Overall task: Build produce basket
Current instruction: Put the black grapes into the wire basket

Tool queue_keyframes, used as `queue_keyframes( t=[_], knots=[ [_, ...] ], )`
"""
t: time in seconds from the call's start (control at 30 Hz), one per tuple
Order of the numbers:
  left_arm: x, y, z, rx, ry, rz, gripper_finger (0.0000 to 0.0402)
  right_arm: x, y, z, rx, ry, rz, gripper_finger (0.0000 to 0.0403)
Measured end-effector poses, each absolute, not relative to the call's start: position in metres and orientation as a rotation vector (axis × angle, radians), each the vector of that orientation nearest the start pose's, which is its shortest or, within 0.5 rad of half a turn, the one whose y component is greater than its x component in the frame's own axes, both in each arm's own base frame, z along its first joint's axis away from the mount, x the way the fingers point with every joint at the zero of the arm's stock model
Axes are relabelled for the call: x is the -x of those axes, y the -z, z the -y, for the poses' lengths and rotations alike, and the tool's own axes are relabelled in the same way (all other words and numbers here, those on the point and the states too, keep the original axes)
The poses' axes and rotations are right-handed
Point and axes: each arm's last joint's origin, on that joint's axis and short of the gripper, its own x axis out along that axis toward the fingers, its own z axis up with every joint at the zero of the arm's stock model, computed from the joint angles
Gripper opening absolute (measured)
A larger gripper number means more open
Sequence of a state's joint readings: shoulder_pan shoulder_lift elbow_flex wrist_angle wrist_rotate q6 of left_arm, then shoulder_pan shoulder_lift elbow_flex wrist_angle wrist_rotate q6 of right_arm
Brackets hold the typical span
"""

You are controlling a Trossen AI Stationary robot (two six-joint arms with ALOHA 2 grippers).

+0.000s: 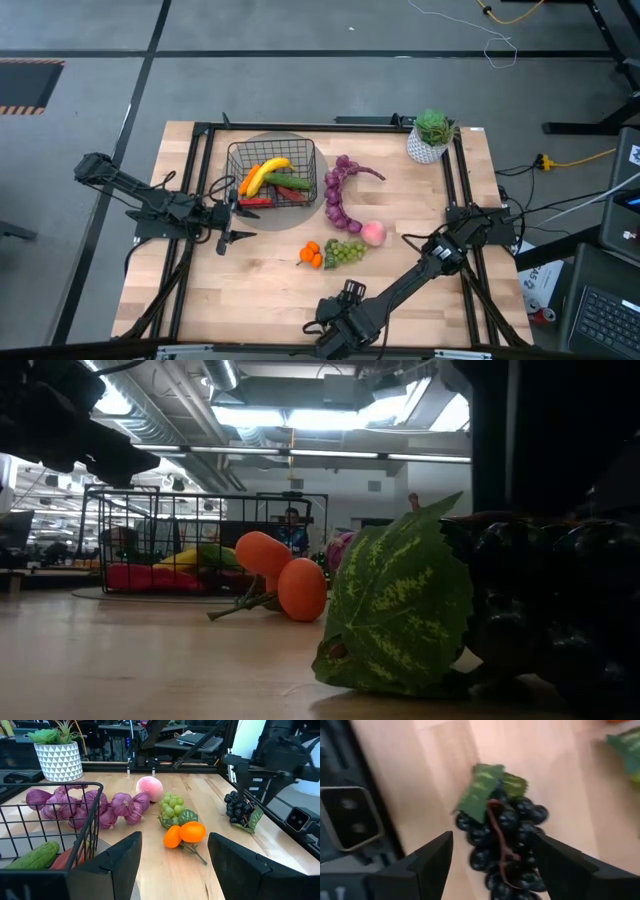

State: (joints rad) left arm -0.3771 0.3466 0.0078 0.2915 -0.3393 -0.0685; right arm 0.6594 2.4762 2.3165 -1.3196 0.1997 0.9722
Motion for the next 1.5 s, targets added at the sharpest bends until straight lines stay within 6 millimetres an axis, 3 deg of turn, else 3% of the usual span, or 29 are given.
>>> queue_keyframes(
  t=[0.13,0.3,0.57,0.8,0.9,1.03,1.33,1.5],
  knots=[
    [-0.113,-0.164,0.034,0.051,0.036,-0.047,0.0225,-0.387,-0.187,-0.291,-0.173,0.378,-1.347,0.0268],
    [-0.113,-0.163,0.034,0.048,0.036,-0.056,0.0225,-0.386,-0.184,-0.291,-0.165,0.355,-1.382,0.0268],
    [-0.113,-0.163,0.034,0.048,0.036,-0.056,0.0225,-0.38,-0.154,-0.288,-0.173,0.397,-1.462,0.0269],
    [-0.113,-0.163,0.034,0.047,0.036,-0.058,0.0225,-0.38,-0.151,-0.287,-0.197,0.446,-1.437,0.0269],
    [-0.113,-0.163,0.034,0.047,0.036,-0.058,0.0225,-0.383,-0.151,-0.284,-0.285,0.52,-1.419,0.0263],
    [-0.113,-0.163,0.034,0.047,0.036,-0.059,0.0225,-0.386,-0.151,-0.28,-0.357,0.581,-1.401,0.0231],
    [-0.113,-0.163,0.034,0.047,0.036,-0.059,0.0225,-0.389,-0.151,-0.271,-0.353,0.617,-1.41,0.0115],
    [-0.113,-0.163,0.034,0.047,0.036,-0.059,0.0225,-0.393,-0.159,-0.258,-0.318,0.667,-1.435,0.009]
  ],
)
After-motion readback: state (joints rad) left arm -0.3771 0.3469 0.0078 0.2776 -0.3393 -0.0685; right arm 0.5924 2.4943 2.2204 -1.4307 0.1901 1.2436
